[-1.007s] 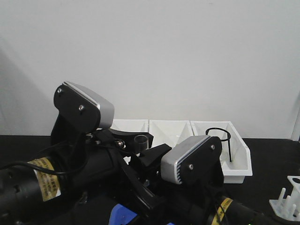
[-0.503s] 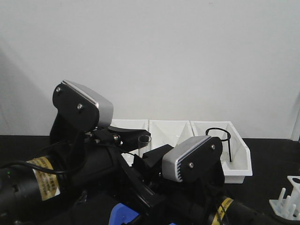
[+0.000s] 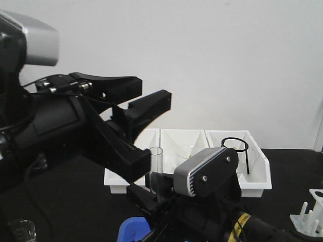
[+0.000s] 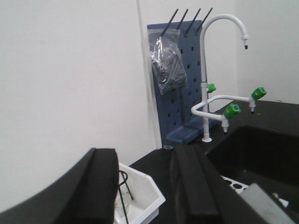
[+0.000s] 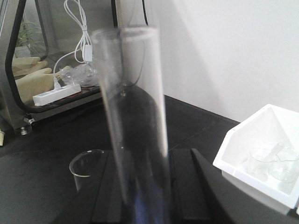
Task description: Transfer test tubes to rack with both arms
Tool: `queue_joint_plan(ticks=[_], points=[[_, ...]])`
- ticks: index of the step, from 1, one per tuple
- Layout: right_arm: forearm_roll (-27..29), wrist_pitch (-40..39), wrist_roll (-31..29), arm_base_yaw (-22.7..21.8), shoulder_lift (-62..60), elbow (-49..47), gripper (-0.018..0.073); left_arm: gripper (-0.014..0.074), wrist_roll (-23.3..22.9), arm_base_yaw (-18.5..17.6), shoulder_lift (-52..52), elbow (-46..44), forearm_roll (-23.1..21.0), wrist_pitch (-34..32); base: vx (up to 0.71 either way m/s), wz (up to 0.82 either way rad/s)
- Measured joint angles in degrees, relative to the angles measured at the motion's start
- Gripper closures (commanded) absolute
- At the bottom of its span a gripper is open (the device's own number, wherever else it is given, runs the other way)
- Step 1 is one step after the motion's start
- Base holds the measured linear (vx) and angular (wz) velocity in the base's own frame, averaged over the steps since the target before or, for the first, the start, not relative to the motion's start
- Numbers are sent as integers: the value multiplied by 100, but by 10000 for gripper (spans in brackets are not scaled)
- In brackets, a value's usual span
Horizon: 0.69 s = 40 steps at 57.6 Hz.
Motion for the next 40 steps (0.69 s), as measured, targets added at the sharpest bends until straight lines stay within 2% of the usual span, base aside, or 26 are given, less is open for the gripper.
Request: queue_joint_plan(ticks=[6,12,17,25,35,40], points=[[0,67,-16,-327,0,0,566,462,1,198,-108,0,0,413,0,0],[0,156,-10,-932,0,0,565,621,12,313,-195,0,13,771,0,0],[0,199,3,-1493,-35,0,566,619,12,349,-278,32,102,1007,0,0],[0,-25,3,-2708,-265,250,566,616,12,349,-510,340,241,1135,0,0],[-21,-969,184,-4400,-532,1112,566,614,-121,349,-880,905,259,1141,0,0],[-200,-1379,398,-5187,-578,1390,566,614,-261,349,-1024,1187,261,1130,0,0]])
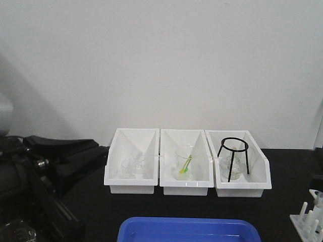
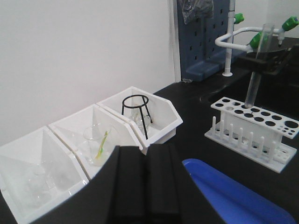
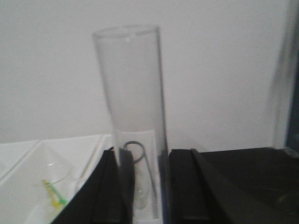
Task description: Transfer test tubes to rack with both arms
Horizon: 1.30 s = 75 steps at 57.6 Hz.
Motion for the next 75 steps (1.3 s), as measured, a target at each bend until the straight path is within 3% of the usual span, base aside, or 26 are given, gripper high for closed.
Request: queue_joint_plan(ticks=[10,25,47,75], points=[[-166,-284,221,-852,0,53,566,614,-146,0,-42,340,0,-41,0,0],[-202,-438,289,-1421,272,59,566,614,-192,0,-44,627,0,-154,0,0],[-484,-1302,539,-1465,1258,59,566,614,-202,0,-44,1007,5,-274,0,0],[-324,-2489,515,-1465,2479,59,566,614,-202,0,-44,1132,5,-392,0,0]])
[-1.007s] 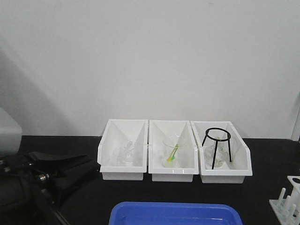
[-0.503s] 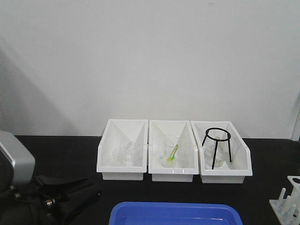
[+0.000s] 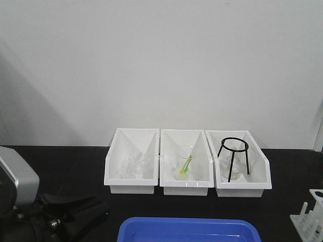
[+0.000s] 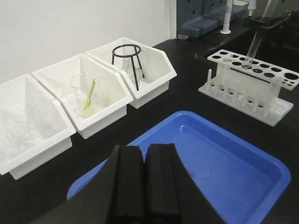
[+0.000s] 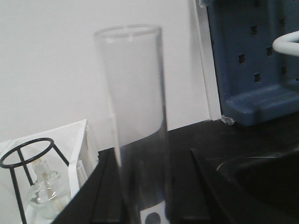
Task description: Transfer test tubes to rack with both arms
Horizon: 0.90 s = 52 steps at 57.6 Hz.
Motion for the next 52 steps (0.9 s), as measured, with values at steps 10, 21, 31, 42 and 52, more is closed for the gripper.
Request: queue_joint_plan(ticks=[10,21,31,42,52], points=[[313,-55,-213,0,63,-17,566,614,0,0,0,0,0,-9,0,0],[285,-18,-269,0,173,-27,566,614,0,0,0,0,0,-125,0,0],[29,73,-274,0,493,-27,566,614,0,0,0,0,0,-237,0,0],[-98,74,-274,0,884,-27,566,614,0,0,0,0,0,-263,0,0],[-123,-53,-301,0,1124,-46,566,614,0,0,0,0,0,-263,0,0]])
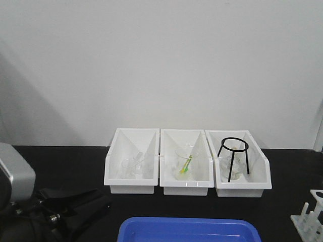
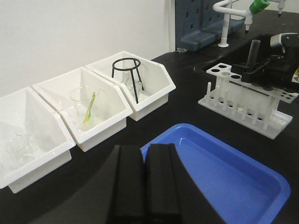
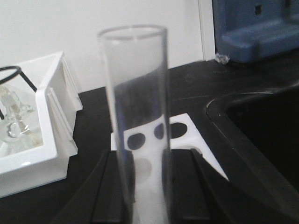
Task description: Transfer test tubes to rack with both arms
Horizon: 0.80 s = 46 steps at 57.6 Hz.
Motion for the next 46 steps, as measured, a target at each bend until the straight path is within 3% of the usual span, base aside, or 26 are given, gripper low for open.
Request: queue_joint_plan(ticks=[18,46], points=[[0,-174,-52,0,87,-18,528,614,0,0,0,0,0,-4,0,0],[-228,-188,-76,0,87,-18,187,614,0,0,0,0,0,-11,0,0]])
